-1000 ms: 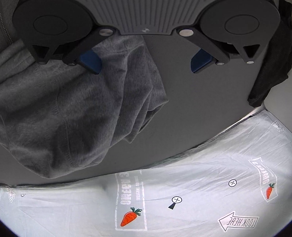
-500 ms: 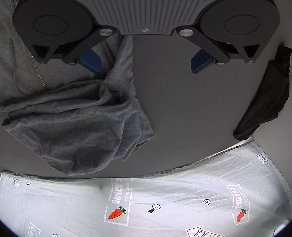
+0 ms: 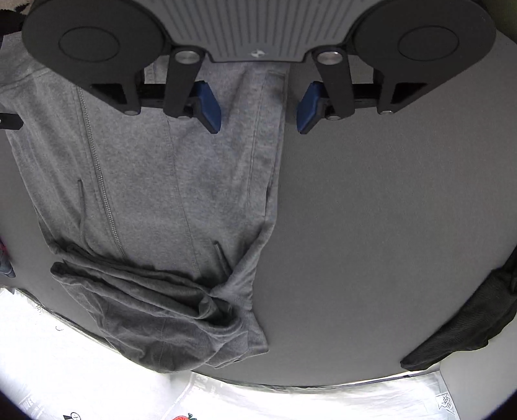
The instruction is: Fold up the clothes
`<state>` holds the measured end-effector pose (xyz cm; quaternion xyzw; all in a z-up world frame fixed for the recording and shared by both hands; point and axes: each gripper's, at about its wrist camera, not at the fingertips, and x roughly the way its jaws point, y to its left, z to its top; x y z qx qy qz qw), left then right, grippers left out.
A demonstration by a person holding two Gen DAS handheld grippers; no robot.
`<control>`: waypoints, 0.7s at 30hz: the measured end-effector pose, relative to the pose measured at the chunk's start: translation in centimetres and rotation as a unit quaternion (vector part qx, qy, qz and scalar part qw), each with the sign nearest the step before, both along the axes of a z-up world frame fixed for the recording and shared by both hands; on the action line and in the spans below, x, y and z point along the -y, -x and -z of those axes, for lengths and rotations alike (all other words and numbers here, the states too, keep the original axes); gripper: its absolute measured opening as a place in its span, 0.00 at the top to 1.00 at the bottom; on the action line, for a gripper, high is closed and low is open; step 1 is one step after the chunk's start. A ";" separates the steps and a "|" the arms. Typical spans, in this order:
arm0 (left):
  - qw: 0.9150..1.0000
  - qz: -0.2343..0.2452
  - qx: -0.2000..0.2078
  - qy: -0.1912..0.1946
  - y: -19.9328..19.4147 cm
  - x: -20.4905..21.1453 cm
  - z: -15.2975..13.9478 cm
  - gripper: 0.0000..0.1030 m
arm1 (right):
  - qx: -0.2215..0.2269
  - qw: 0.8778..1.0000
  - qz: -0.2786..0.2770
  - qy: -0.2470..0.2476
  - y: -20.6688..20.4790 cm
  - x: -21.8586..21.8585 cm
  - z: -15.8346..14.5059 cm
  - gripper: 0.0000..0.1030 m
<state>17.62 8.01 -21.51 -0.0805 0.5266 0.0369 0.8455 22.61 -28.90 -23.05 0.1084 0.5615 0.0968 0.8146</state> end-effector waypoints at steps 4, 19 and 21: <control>1.000 0.016 -0.008 0.017 2.1 0.5 -0.1 0.53 | -0.008 1.000 -0.010 -0.023 2.0 0.8 -0.2 0.49; 0.995 0.028 -0.050 0.076 5.0 0.3 0.2 0.53 | -0.050 0.995 -0.071 -0.054 5.2 1.7 0.6 0.48; 0.995 0.037 -0.061 0.070 5.0 0.8 0.2 0.53 | -0.048 0.994 -0.092 -0.038 5.5 1.3 0.6 0.51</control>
